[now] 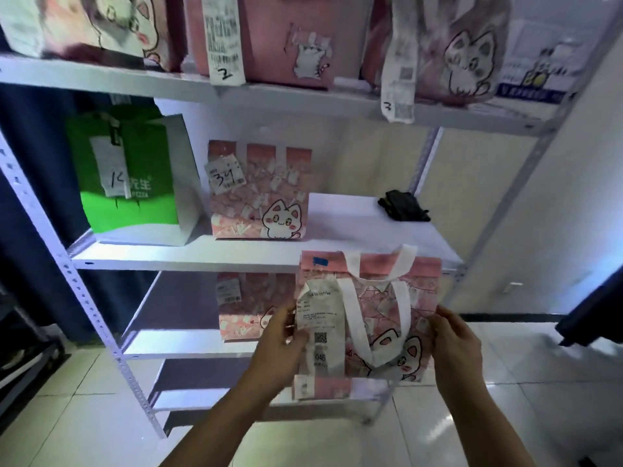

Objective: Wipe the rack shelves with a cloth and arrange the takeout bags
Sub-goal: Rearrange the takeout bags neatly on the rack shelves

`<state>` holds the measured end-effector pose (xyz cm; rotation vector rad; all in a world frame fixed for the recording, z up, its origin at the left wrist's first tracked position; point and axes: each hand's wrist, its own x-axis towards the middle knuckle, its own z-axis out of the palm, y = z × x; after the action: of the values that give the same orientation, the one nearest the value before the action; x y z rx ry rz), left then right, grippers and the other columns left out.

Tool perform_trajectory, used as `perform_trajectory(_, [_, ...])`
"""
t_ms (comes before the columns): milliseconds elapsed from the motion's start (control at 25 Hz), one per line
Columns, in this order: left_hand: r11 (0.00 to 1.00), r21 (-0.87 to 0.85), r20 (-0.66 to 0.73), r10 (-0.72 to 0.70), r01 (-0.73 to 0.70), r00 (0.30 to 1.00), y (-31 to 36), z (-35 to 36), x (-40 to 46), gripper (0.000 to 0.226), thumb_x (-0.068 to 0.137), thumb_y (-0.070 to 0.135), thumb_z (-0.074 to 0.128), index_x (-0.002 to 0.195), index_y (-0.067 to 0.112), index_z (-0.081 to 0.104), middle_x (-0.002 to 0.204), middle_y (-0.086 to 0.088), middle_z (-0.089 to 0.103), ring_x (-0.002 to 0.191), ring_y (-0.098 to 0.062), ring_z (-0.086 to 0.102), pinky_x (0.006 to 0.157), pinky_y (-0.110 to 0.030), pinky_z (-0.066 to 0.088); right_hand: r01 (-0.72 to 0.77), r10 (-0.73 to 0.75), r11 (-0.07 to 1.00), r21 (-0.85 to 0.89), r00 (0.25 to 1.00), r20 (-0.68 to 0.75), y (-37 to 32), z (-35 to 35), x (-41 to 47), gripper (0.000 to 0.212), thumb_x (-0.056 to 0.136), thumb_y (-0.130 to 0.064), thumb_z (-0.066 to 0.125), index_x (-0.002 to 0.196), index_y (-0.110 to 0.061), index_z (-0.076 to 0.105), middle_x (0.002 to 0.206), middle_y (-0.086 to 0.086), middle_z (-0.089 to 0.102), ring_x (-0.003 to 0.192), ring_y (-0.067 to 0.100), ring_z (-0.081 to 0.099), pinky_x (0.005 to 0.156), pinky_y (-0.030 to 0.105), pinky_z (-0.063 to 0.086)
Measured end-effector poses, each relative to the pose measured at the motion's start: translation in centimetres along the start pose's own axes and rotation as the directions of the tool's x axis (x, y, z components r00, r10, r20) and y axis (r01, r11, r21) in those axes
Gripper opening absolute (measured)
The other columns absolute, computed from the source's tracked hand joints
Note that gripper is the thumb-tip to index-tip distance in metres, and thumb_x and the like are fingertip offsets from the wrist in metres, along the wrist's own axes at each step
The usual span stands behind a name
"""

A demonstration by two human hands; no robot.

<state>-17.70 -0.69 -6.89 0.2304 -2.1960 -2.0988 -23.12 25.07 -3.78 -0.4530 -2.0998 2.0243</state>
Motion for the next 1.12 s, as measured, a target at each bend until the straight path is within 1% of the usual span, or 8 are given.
perform_trajectory(120, [1.0,-0.011,0.045,0.03,-0.029,0.999,4.0,0.8,3.2,0.035,0.1,0.009,0.052,0.116,0.039,0.057,0.107,0.017,0.073,0.101,-0.013,0.07,0.089,-0.05,0.058,0.08,-0.079,0.996,0.05,0.996,-0.031,-4.5,0.5,1.7,0.029,0.099,-0.013,0.054,0.092,-0.031,0.076,0.092,-0.001,0.077,0.088,0.022,0.073,0.069,0.034,0.057])
perform_trajectory(200, [0.999,-0.016,0.05,0.052,-0.052,0.997,5.9,1.3,5.6,0.034,0.099,0.005,0.051,0.116,0.034,0.056,0.104,0.01,0.074,0.099,-0.024,0.071,0.085,-0.053,0.059,0.121,-0.116,0.99,0.07,0.991,-0.062,-6.3,0.9,3.1,0.03,0.1,-0.017,0.053,0.089,-0.036,0.072,0.096,-0.002,0.073,0.091,0.023,0.071,0.074,0.039,0.057])
perform_trajectory(360, [0.998,-0.026,0.098,0.061,-0.059,0.993,8.1,2.7,9.5,0.042,0.1,0.01,0.048,0.11,0.05,0.055,0.11,0.013,0.072,0.096,-0.013,0.072,0.062,-0.025,0.057,0.075,-0.067,0.991,0.114,0.995,-0.079,-7.4,1.7,7.0,0.022,0.103,-0.022,0.049,0.112,-0.031,0.067,0.11,0.007,0.07,0.1,0.031,0.069,0.088,0.052,0.057])
perform_trajectory(480, [0.998,-0.01,0.094,0.06,-0.06,0.994,8.5,3.8,12.4,0.041,0.101,0.012,0.046,0.116,0.05,0.054,0.114,0.016,0.07,0.102,-0.012,0.07,0.064,-0.024,0.057,0.042,-0.033,0.984,0.171,0.998,-0.057,-7.5,2.5,10.4,0.031,0.102,-0.015,0.047,0.128,-0.02,0.064,0.116,0.011,0.07,0.104,0.031,0.068,0.091,0.051,0.057])
perform_trajectory(720, [0.999,-0.032,-0.013,0.024,-0.024,1.0,8.1,7.1,18.4,0.051,0.096,0.002,0.05,0.132,0.038,0.051,0.121,0.007,0.067,0.106,-0.017,0.067,0.058,-0.017,0.055,0.005,-0.007,0.982,0.191,1.0,0.012,-8.4,5.1,19.3,0.036,0.099,-0.01,0.047,0.125,-0.025,0.066,0.101,0.004,0.075,0.089,0.023,0.072,0.074,0.039,0.061])
perform_trajectory(840, [0.999,-0.044,-0.105,0.018,-0.023,0.994,7.4,7.9,21.0,0.046,0.097,0.004,0.051,0.131,0.036,0.053,0.122,0.007,0.068,0.107,-0.016,0.068,0.065,-0.022,0.058,-0.003,-0.007,0.983,0.184,0.998,0.055,-7.9,6.7,23.2,0.025,0.097,-0.015,0.055,0.107,-0.032,0.07,0.084,-0.007,0.077,0.074,0.014,0.075,0.06,0.03,0.06])
perform_trajectory(960, [0.998,-0.046,-0.194,0.027,-0.037,0.981,5.8,8.3,22.0,0.04,0.098,0.008,0.055,0.128,0.035,0.059,0.119,0.011,0.07,0.103,-0.007,0.07,0.072,-0.022,0.058,0.038,-0.041,0.999,0.036,0.997,0.068,-4.9,7.6,25.2,0.013,0.098,-0.03,0.06,0.107,-0.025,0.068,0.097,-0.002,0.074,0.086,0.019,0.071,0.073,0.037,0.06])
perform_trajectory(1120, [1.0,0.018,-0.271,-0.015,0.021,0.962,4.3,9.5,22.8,0.037,0.1,0.013,0.054,0.123,0.042,0.058,0.119,0.012,0.069,0.096,0.001,0.07,0.073,-0.02,0.057,0.096,-0.094,0.995,-0.032,0.994,0.06,-0.8,8.2,25.5,0.021,0.104,-0.04,0.047,0.103,-0.025,0.062,0.091,-0.01,0.066,0.083,0.008,0.061,0.062,0.028,0.046])
